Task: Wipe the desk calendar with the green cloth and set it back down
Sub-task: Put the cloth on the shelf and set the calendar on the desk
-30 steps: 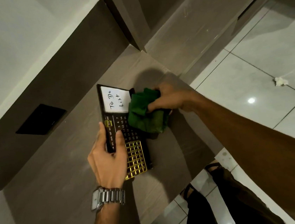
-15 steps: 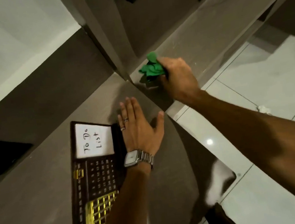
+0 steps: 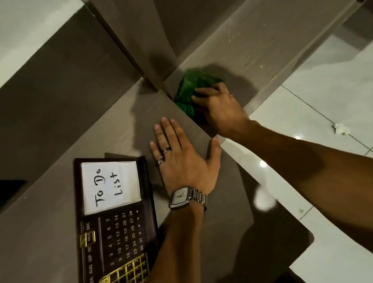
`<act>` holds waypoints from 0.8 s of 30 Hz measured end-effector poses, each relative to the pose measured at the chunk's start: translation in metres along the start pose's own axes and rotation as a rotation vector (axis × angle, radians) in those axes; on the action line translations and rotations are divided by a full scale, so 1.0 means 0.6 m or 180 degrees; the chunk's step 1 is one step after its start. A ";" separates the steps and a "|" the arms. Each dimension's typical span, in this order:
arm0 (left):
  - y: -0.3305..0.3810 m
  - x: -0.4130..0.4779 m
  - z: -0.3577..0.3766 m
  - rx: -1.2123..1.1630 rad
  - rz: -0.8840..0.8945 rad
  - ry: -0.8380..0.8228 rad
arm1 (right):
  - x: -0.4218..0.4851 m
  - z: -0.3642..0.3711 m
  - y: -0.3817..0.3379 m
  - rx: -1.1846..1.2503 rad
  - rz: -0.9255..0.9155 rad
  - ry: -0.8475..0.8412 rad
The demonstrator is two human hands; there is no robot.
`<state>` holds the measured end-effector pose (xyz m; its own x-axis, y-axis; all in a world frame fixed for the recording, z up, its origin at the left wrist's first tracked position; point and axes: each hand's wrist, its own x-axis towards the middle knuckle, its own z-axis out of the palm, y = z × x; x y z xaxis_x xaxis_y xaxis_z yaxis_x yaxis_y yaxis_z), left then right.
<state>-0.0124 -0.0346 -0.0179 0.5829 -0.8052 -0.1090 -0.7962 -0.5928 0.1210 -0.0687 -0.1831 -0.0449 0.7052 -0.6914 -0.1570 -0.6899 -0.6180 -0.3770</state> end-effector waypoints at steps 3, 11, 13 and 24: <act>-0.001 0.000 0.002 0.0011 0.0022 0.0028 | 0.000 0.000 -0.005 0.0036 0.0032 0.0032; -0.021 -0.014 -0.037 -0.0355 0.0149 -0.0335 | -0.040 -0.061 -0.083 0.1082 0.0317 0.0781; -0.034 -0.039 -0.072 -0.0645 0.0174 -0.0255 | -0.069 -0.075 -0.123 0.1807 0.0065 0.0981; -0.201 -0.287 -0.253 -0.0964 -0.0762 0.0648 | -0.110 -0.109 -0.334 0.3161 -0.0241 -0.0564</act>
<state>0.0078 0.1733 0.1364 0.7895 -0.6133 0.0238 -0.5689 -0.7167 0.4033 0.0126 -0.0381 0.1007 0.8113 -0.5478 -0.2039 -0.2510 -0.0114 -0.9679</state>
